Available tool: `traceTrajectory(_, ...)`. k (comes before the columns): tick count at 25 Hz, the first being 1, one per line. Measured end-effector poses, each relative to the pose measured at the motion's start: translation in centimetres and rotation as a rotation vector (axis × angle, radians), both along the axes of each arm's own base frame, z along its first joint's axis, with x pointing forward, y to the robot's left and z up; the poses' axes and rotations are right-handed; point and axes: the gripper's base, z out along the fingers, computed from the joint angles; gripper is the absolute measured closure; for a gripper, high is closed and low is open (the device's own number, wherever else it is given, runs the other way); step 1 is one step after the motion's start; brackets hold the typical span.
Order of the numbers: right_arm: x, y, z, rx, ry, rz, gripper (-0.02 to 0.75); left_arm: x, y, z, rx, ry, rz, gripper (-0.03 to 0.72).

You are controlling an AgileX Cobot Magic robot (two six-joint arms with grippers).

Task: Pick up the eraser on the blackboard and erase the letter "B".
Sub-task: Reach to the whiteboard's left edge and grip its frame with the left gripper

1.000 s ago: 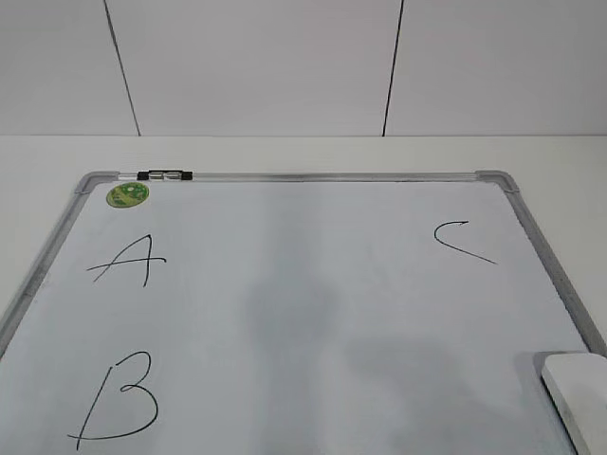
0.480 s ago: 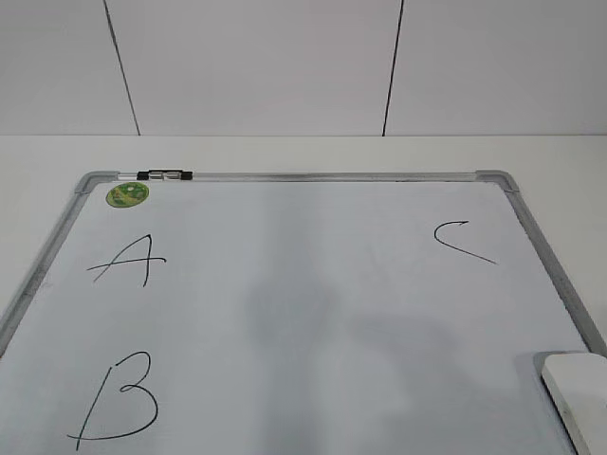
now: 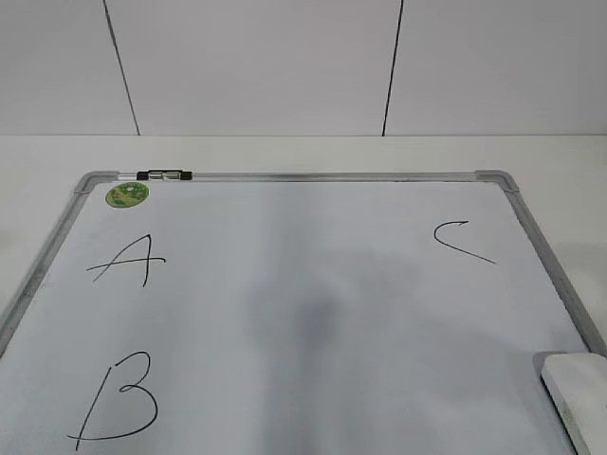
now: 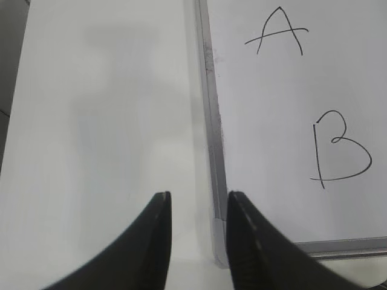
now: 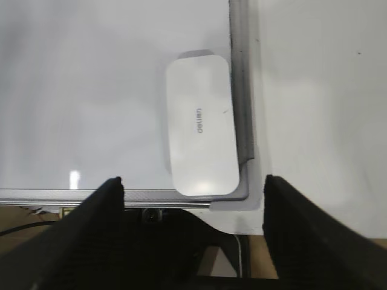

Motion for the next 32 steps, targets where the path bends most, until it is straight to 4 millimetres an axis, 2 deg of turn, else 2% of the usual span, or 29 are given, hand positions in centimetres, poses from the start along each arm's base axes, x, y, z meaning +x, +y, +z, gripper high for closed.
traceTrajectory(4,2.5,0.8,1.0,0.089,0.076,0.012,0.188,3.1,-0.3,0.4,0.010,0.104,0.000,0.449)
traceTrajectory(7,4.2,1.3,0.7,0.143,0.146,0.018,0.187,5.9,-0.6,0.7,0.010,0.187,-0.002,0.449)
traceTrajectory(10,5.6,1.4,0.0,0.148,0.219,0.014,0.187,9.2,-1.0,0.9,0.008,0.282,-0.003,0.448)
traceTrajectory(14,6.6,1.5,-0.6,0.141,0.267,0.023,0.188,14.5,-1.5,0.1,0.024,0.429,-0.005,0.448)
traceTrajectory(17,6.8,1.5,-0.8,0.137,0.276,0.030,0.188,18.5,-1.9,-1.4,0.027,0.511,-0.009,0.449)
traceTrajectory(22,6.8,1.5,-0.8,0.135,0.275,0.034,0.187,23.4,-2.4,-4.1,0.045,0.605,-0.029,0.452)
traceTrajectory(28,6.8,1.5,-0.8,0.137,0.275,0.034,0.188,27.6,-2.8,-7.1,0.057,0.673,-0.048,0.452)
traceTrajectory(32,6.8,1.5,-0.8,0.137,0.275,0.034,0.188,29.5,-3.0,-8.8,0.062,0.700,-0.055,0.452)
